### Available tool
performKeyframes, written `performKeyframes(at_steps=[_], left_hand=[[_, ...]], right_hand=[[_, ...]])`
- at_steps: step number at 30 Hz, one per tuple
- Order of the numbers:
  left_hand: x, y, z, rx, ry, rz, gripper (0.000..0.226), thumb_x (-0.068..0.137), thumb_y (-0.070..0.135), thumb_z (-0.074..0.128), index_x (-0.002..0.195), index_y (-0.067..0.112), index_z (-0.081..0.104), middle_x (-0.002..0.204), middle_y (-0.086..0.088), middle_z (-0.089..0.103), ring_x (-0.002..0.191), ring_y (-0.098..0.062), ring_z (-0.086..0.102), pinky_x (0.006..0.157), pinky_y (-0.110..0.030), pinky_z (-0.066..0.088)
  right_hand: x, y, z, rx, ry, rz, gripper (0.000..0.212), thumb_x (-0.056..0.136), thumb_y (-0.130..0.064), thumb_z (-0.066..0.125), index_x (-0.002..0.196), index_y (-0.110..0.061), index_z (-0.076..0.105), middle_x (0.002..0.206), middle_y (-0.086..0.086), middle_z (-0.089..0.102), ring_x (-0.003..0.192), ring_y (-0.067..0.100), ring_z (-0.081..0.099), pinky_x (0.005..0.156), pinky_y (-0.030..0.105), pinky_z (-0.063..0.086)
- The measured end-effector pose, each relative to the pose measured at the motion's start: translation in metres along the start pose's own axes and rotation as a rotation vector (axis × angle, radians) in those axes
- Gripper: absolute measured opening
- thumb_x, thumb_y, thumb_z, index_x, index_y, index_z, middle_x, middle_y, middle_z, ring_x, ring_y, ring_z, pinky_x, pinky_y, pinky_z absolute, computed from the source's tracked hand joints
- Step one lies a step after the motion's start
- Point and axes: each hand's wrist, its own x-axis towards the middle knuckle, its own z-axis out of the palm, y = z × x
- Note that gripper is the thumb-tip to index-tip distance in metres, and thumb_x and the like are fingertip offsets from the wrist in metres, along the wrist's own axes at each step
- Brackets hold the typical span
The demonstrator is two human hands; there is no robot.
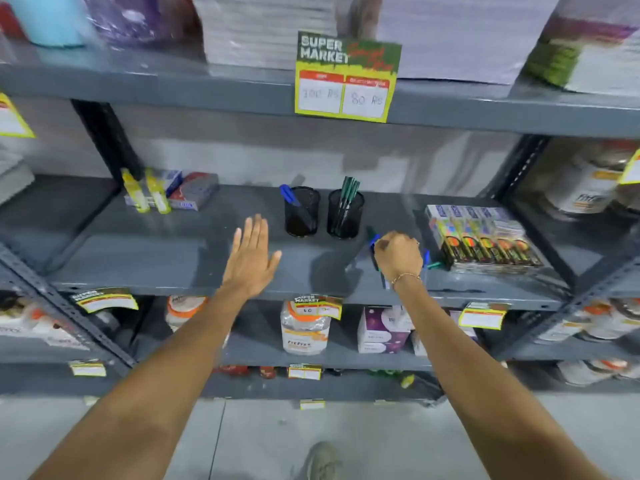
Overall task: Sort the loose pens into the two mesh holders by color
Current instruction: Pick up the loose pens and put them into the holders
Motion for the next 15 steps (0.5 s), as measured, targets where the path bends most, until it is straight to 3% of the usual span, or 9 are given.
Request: performKeyframes(at_steps=[4, 11, 15], left_hand=[[0.03, -0.023, 0.024, -0.029, -0.185, -0.157, 0.068, 0.102, 0.039, 0.025, 0.151, 0.001, -0.004, 0.162, -0.012, -0.01, 0.149, -0.024, -0.014, 0.119, -0.036, -0.01], [0.06, -0.038, 0.051, -0.015, -0.366, -0.194, 0.069, 0.101, 0.045, 0.023, 0.152, 0.002, 0.004, 0.163, -0.012, -0.003, 0.15, -0.025, -0.005, 0.121, -0.041, -0.002], [0.054, -0.048, 0.052, -0.041, -0.327, -0.14, 0.07, 0.1, 0.048, 0.024, 0.153, 0.005, 0.006, 0.163, -0.008, 0.0, 0.15, -0.022, -0.003, 0.121, -0.038, -0.002]], right_hand=[[0.033, -0.001, 0.015, -0.079, -0.113, 0.119, 0.025, 0.09, -0.025, 0.053, 0.09, -0.002, 0.064, 0.096, 0.022, 0.068, 0.099, 0.037, 0.06, 0.07, 0.034, 0.048], [0.063, -0.008, 0.041, -0.273, -0.213, 0.128, 0.026, 0.087, -0.03, 0.059, 0.092, -0.005, 0.067, 0.094, 0.014, 0.07, 0.091, 0.032, 0.066, 0.068, 0.03, 0.048], [0.072, -0.015, 0.044, -0.297, -0.287, 0.173, 0.025, 0.086, -0.028, 0.06, 0.097, -0.007, 0.066, 0.1, 0.013, 0.069, 0.095, 0.033, 0.065, 0.072, 0.032, 0.049]])
